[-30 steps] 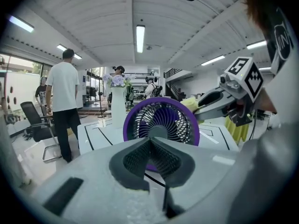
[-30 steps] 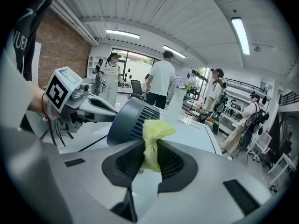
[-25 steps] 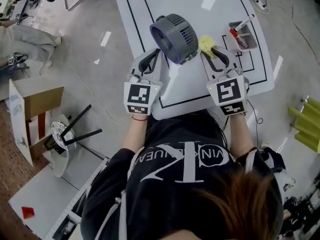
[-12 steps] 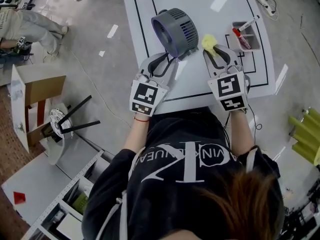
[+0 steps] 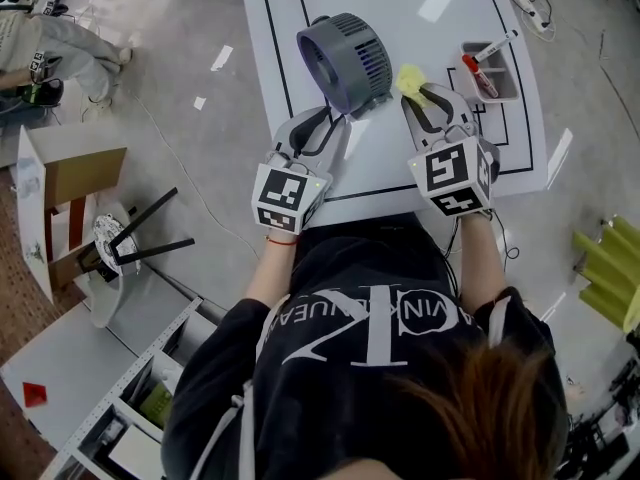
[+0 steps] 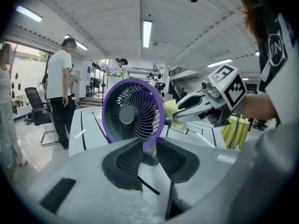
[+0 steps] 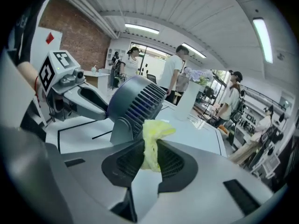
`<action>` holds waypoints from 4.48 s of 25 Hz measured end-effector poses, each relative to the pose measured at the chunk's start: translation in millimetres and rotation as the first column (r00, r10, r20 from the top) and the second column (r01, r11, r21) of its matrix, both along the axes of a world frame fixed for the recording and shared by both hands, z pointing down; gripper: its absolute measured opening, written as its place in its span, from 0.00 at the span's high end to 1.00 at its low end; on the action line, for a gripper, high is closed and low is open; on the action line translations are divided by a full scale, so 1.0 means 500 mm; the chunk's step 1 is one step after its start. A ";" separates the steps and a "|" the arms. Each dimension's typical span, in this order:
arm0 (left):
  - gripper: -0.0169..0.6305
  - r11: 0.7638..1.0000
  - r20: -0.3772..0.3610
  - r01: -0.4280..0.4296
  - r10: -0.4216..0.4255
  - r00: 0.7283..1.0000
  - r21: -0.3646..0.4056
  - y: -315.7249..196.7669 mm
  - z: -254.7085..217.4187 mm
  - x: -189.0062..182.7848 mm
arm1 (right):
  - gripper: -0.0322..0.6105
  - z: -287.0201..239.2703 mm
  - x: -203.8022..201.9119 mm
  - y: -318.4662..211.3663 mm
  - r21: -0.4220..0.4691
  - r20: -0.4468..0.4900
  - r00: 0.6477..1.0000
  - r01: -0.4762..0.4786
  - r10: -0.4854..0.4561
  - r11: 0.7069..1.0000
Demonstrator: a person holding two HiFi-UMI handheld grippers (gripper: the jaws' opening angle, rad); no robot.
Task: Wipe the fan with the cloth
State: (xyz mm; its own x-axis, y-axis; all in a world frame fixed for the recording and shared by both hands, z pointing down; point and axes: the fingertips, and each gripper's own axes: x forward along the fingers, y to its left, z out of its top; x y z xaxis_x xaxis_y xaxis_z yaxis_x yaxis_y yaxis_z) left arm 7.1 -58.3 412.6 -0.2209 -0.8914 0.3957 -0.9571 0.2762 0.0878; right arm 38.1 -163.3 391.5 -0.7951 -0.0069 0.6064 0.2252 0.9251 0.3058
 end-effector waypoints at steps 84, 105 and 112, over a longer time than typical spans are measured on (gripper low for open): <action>0.87 0.982 -0.026 -0.161 0.160 0.987 -0.102 0.042 0.076 0.012 | 0.84 0.086 -0.107 0.098 0.067 -0.081 0.953 0.298 -0.293 0.952; 0.86 0.976 -0.030 -0.190 0.188 0.982 -0.106 0.040 0.079 0.014 | 0.84 -0.016 -0.057 0.099 -0.015 0.022 0.972 0.234 -0.233 0.972; 0.86 0.978 -0.034 -0.185 0.182 0.983 -0.099 0.040 0.080 0.013 | 0.84 -0.036 -0.090 0.072 0.034 0.061 0.973 0.222 -0.224 0.974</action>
State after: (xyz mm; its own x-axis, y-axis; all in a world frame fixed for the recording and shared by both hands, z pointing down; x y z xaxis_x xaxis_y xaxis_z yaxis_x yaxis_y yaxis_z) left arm 13.8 -38.4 452.5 -0.0461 -0.8709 0.4892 -0.9902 0.1046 0.0929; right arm -7.1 -127.4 373.5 -0.8159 0.1593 0.5558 0.4036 0.8452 0.3502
